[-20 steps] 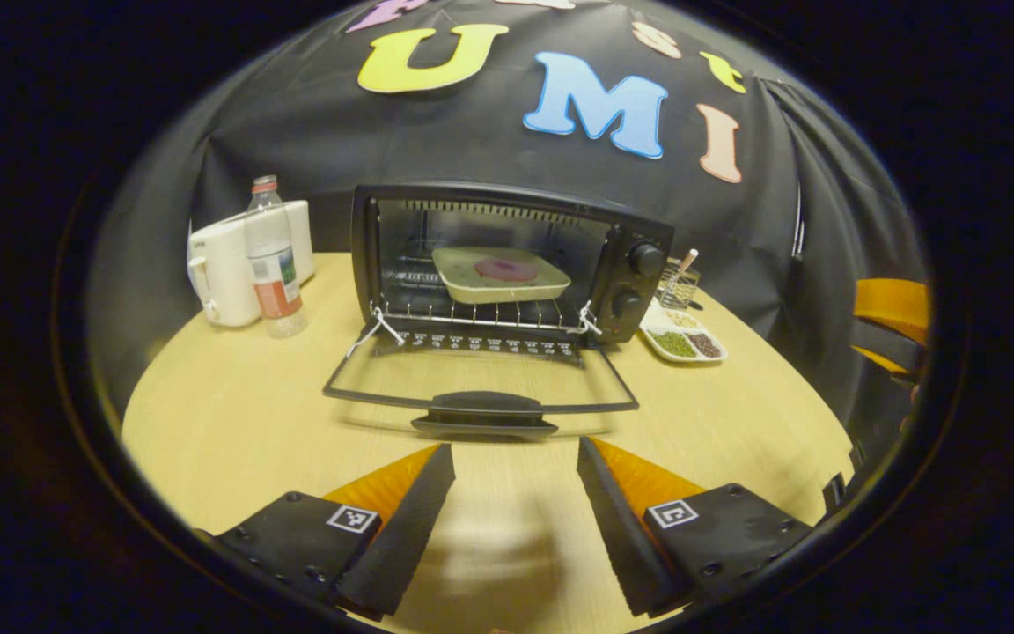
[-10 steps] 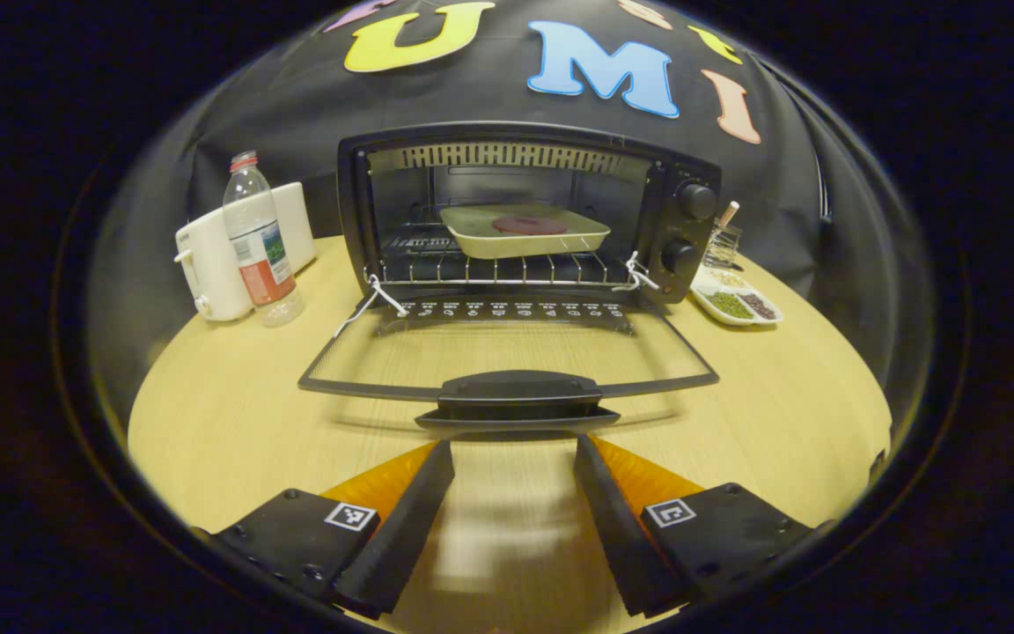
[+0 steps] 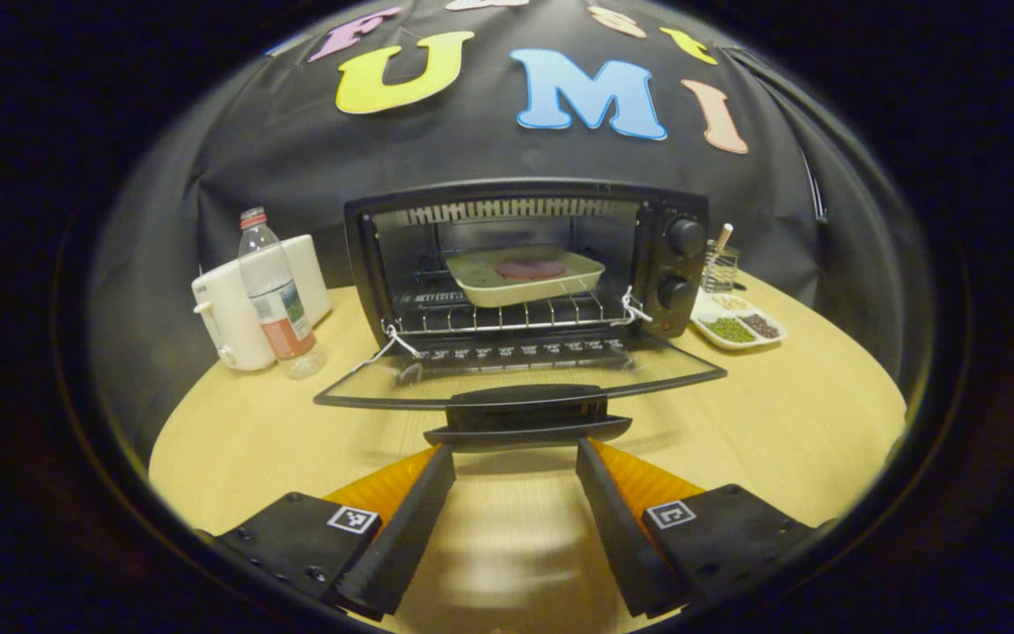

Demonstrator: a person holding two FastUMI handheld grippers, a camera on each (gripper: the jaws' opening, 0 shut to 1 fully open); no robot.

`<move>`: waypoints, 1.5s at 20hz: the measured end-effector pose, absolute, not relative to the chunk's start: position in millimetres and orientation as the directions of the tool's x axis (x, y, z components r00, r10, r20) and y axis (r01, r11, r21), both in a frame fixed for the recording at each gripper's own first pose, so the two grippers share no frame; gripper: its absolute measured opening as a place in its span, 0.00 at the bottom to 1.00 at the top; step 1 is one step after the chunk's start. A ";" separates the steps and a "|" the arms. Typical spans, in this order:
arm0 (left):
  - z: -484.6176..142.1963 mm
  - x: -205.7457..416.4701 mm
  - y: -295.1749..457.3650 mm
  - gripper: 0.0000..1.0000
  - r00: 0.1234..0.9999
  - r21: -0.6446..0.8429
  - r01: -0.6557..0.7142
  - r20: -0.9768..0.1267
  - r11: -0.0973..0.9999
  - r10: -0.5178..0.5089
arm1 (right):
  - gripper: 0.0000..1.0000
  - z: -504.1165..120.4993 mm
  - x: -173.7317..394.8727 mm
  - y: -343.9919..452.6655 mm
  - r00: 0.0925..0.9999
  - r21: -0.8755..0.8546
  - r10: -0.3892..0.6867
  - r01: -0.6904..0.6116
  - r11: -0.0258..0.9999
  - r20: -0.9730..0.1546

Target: Open the electric oven with the left hand, put the food in, and close the electric oven.

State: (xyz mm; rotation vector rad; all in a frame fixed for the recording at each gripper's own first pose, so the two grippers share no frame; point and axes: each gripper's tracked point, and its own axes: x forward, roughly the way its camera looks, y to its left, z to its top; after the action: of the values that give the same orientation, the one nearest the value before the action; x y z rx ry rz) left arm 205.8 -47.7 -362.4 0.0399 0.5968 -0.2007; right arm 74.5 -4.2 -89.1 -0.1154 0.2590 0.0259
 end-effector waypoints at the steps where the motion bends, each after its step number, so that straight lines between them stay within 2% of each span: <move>1: -354.7 210.3 -46.6 0.95 0.815 -0.038 0.194 -0.550 0.980 -0.183 | 0.98 -89.9 75.6 -1.0 0.965 -0.108 0.019 -0.049 0.993 -0.261; 3: -338.5 219.0 -46.9 0.99 0.829 -0.067 0.185 -0.525 0.981 -0.192 | 0.98 -85.9 77.5 12.3 0.965 -0.107 0.039 -0.069 0.992 -0.261; 6: -311.5 235.4 -49.3 0.94 0.862 -0.045 0.206 -0.466 0.978 -0.202 | 0.98 -88.0 81.8 24.5 0.964 -0.115 0.057 -0.089 0.989 -0.259; 8: -298.1 248.5 -50.0 0.98 0.879 -0.018 0.219 -0.431 0.976 -0.205 | 0.98 -93.6 81.0 30.1 0.960 -0.120 0.065 -0.101 0.988 -0.272; 9: -292.6 254.5 -50.5 0.92 0.885 -0.012 0.224 -0.417 0.975 -0.208 | 0.98 -94.3 81.2 31.5 0.960 -0.124 0.061 -0.099 0.987 -0.274; 10: -287.4 260.0 -50.2 0.94 0.890 -0.008 0.228 -0.404 0.974 -0.212 | 0.98 -94.5 82.0 33.4 0.960 -0.125 0.060 -0.097 0.987 -0.274; 13: -279.3 275.9 -54.0 0.95 0.892 -0.035 0.234 -0.389 0.972 -0.229 | 0.97 -98.0 82.0 32.8 0.958 -0.120 0.053 -0.090 0.989 -0.282; 14: -275.3 283.6 -57.0 0.99 0.896 -0.048 0.241 -0.373 0.969 -0.241 | 0.97 -100.4 80.2 33.3 0.956 -0.116 0.048 -0.085 0.990 -0.289; 16: -265.7 295.1 -57.8 0.95 0.902 -0.043 0.245 -0.355 0.968 -0.244 | 0.98 -102.4 79.6 33.7 0.954 -0.092 0.042 -0.072 0.993 -0.298; 18: -245.4 297.4 -60.4 0.99 0.914 -0.045 0.248 -0.321 0.968 -0.249 | 0.98 -101.0 78.7 31.6 0.955 -0.061 0.036 -0.057 0.997 -0.294; 20: -221.4 287.2 -61.9 0.99 0.927 -0.057 0.243 -0.282 0.968 -0.249 | 0.98 -93.1 78.2 26.8 0.960 -0.034 0.025 -0.036 0.999 -0.277; 21: -206.9 279.3 -62.7 0.94 0.933 -0.064 0.240 -0.260 0.969 -0.248 | 0.98 -87.2 77.9 22.5 0.964 -0.022 0.021 -0.028 0.999 -0.267; 22: -191.9 270.4 -63.1 0.99 0.940 -0.065 0.234 -0.240 0.970 -0.243 | 0.98 -84.2 79.1 14.4 0.966 -0.015 0.012 -0.016 1.000 -0.258; 24: -162.9 247.4 -60.6 0.94 0.953 -0.062 0.217 -0.204 0.974 -0.225 | 0.98 -70.7 74.2 5.0 0.974 0.006 0.018 -0.017 1.000 -0.227; 30: -88.4 166.3 -56.5 0.98 0.984 -0.041 0.133 -0.115 0.990 -0.137 | 0.97 -47.1 47.1 -34.6 0.987 -0.018 0.027 -0.030 0.999 -0.158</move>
State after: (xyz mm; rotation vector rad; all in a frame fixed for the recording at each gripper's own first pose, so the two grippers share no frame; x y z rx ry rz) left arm 166.3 -56.5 -88.4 -0.0336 0.1184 -0.1362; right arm 47.1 -34.6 -47.1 -0.0206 0.1586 0.0287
